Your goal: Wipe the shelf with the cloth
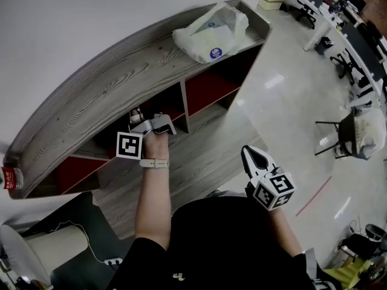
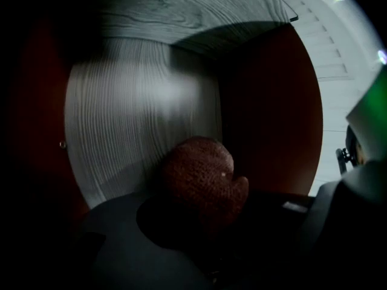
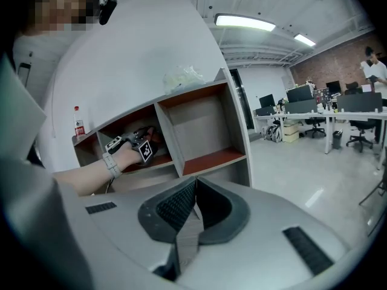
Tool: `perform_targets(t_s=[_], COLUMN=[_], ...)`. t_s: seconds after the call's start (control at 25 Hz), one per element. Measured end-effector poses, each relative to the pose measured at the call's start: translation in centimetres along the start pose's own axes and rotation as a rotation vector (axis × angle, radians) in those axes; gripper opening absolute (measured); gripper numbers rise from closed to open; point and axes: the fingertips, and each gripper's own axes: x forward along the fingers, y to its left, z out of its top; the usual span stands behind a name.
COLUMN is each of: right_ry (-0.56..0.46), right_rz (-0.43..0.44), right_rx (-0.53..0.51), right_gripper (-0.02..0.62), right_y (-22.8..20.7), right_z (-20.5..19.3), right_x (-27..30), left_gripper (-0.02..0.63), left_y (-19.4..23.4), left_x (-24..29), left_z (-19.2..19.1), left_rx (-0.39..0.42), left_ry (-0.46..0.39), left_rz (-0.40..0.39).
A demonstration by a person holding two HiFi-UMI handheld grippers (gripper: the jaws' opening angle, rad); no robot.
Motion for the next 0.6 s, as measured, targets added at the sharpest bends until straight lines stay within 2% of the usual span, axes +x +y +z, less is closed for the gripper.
perform_targets(t_s=[0.12,0.32,0.48,0.6], right_ry=[-0.006,-0.011,-0.009,-0.005], right_rz=[-0.036,-0.077,-0.075,-0.058], right_rx=[0.012,0.028,0.033,0.031], right_gripper=[-0.002,-0.003,-0.002,-0.002], right_y=[-0.8,-1.6,-1.3,-0.7], right_z=[-0.1,-0.2,-0.5,-0.5], right_x=[-0.8,-1.8,-1.8,-1.4], left_gripper=[0.080,0.080,0.080,0.080], left_y=[0.8,2.5,4.2,5.0], left_x=[0.2,-0.3,-1.6,-2.4], left_z=[-2.5,-4.8,-4.5,-2.9], left_rx=[-0.020,-0.088,-0.107,-0.092], left_ry=[0.053,0.096,0.095,0.078], left_rz=[0.019,0.103,0.190,0.218])
